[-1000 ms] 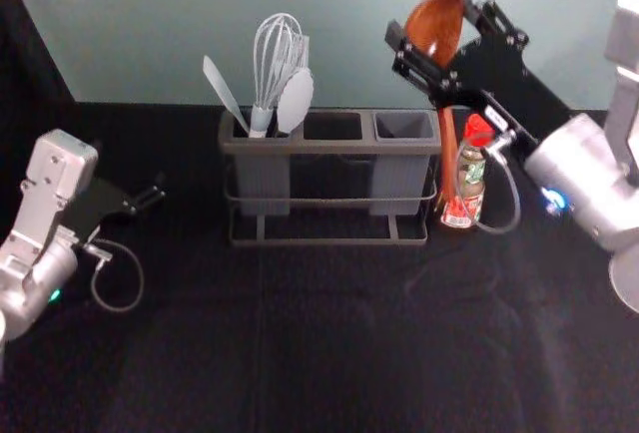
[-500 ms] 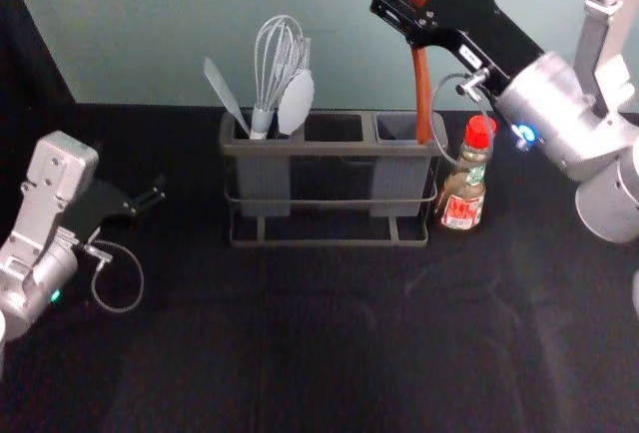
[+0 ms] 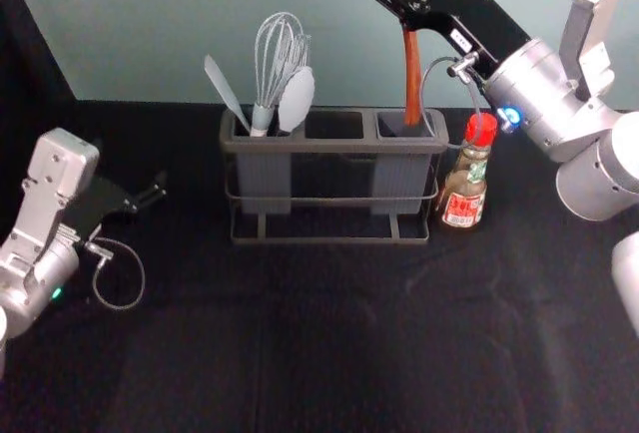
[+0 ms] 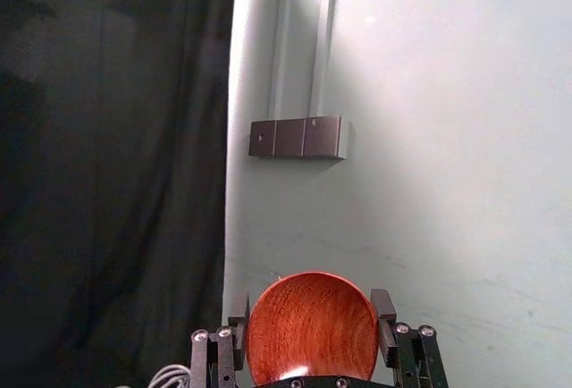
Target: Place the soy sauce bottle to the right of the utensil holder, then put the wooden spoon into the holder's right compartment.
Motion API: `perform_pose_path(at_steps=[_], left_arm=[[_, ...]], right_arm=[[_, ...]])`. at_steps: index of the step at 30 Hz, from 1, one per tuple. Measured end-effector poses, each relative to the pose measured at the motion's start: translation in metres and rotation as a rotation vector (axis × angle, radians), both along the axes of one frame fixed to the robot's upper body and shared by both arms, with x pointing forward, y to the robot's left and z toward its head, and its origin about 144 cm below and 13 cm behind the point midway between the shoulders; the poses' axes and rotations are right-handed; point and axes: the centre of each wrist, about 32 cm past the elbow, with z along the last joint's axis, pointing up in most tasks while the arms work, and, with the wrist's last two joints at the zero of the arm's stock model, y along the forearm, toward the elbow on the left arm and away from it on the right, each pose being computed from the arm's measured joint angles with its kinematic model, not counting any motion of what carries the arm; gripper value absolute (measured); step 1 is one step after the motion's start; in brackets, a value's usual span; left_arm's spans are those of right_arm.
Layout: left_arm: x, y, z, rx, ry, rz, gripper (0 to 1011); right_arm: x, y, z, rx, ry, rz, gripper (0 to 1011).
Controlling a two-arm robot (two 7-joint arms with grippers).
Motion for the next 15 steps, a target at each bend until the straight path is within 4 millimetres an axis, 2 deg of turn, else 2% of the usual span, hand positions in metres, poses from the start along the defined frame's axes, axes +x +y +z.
perform_pose_path(at_steps=[9, 15], left_arm=[[0.000, 0.000, 0.000, 0.000, 0.000, 0.000, 1011], [0.000, 0.000, 0.000, 0.000, 0.000, 0.000, 1011]], right_arm=[[0.007, 0.004, -0.017, 0.033, -0.021, 0.013, 840], [0.010, 0.006, -0.036, 0.044, -0.011, 0.015, 840]])
